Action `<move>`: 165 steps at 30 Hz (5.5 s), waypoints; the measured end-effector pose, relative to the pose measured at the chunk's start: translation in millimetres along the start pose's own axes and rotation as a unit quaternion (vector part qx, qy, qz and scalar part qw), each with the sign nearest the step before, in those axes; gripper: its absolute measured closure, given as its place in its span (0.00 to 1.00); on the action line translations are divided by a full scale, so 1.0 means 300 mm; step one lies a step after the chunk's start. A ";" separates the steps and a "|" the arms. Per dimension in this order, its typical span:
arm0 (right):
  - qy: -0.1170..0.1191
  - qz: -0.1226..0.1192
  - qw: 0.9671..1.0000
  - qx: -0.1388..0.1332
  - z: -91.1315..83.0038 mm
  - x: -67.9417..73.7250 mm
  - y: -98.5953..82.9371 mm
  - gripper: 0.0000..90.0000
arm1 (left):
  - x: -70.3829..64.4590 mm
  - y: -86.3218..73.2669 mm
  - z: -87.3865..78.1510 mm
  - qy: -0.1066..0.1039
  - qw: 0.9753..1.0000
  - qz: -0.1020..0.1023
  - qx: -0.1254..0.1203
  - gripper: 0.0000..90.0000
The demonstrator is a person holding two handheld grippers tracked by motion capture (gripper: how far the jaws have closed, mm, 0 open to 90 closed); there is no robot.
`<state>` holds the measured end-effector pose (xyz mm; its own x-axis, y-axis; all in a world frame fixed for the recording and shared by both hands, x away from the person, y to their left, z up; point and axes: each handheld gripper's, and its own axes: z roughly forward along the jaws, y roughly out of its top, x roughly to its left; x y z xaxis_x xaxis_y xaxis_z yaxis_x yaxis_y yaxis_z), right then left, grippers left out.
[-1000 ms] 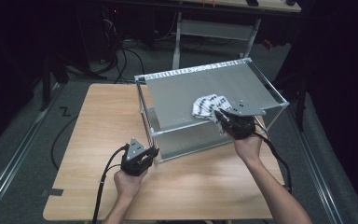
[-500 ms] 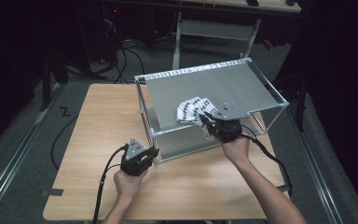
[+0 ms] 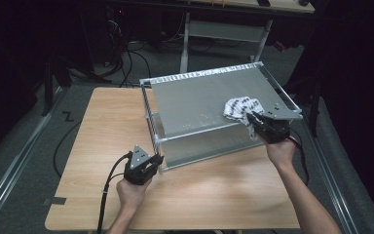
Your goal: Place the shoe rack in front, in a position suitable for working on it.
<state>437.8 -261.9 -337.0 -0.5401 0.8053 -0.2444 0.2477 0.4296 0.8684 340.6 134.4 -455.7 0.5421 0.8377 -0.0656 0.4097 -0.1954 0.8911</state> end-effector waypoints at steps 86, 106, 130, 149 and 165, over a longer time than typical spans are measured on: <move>-0.072 0.073 0.994 0.020 -0.146 -0.113 -0.243 0.91 | 0.186 -0.037 -0.101 0.065 0.996 -0.053 -0.003 0.89; -0.092 0.141 0.984 0.064 -0.040 -0.125 -0.422 0.91 | 0.188 -0.035 -0.108 0.056 0.997 -0.044 0.005 0.89; -0.069 0.143 0.976 0.152 0.091 -0.070 -0.540 0.91 | 0.192 -0.045 -0.124 0.051 0.998 -0.049 0.001 0.89; -0.100 0.105 0.988 0.048 -0.015 -0.116 -0.259 0.91 | 0.184 -0.049 -0.127 0.042 0.998 -0.040 0.002 0.89; -0.098 0.143 0.980 0.096 0.115 -0.101 -0.375 0.91 | 0.181 -0.050 -0.128 0.041 0.998 -0.039 0.002 0.89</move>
<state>454.0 -320.7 -442.2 -0.2657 0.9591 -0.0976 0.5241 0.2287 0.8204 335.7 202.4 -455.4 0.4472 0.8890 -0.0985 0.4510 -0.1290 0.8832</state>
